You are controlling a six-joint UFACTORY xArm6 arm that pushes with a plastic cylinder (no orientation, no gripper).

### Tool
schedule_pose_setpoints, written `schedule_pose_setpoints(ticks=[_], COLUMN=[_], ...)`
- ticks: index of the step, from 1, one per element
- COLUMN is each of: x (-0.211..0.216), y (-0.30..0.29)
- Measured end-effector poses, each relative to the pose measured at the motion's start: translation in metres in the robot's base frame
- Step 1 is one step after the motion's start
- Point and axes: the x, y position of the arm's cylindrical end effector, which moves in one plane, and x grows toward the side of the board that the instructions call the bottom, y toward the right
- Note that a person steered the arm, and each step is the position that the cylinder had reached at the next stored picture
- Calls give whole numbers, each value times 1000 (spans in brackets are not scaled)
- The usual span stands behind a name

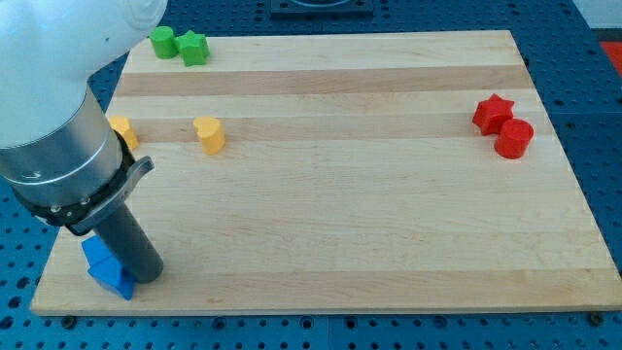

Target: Slide the yellow hexagon to the bottom of the yellow heart

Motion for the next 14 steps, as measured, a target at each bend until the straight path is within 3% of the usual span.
schedule_pose_setpoints(ticks=[3, 5, 7, 10, 13, 14], x=[-1, -47, -75, -106, -130, -171], y=[10, 30, -1, -102, -118, -118])
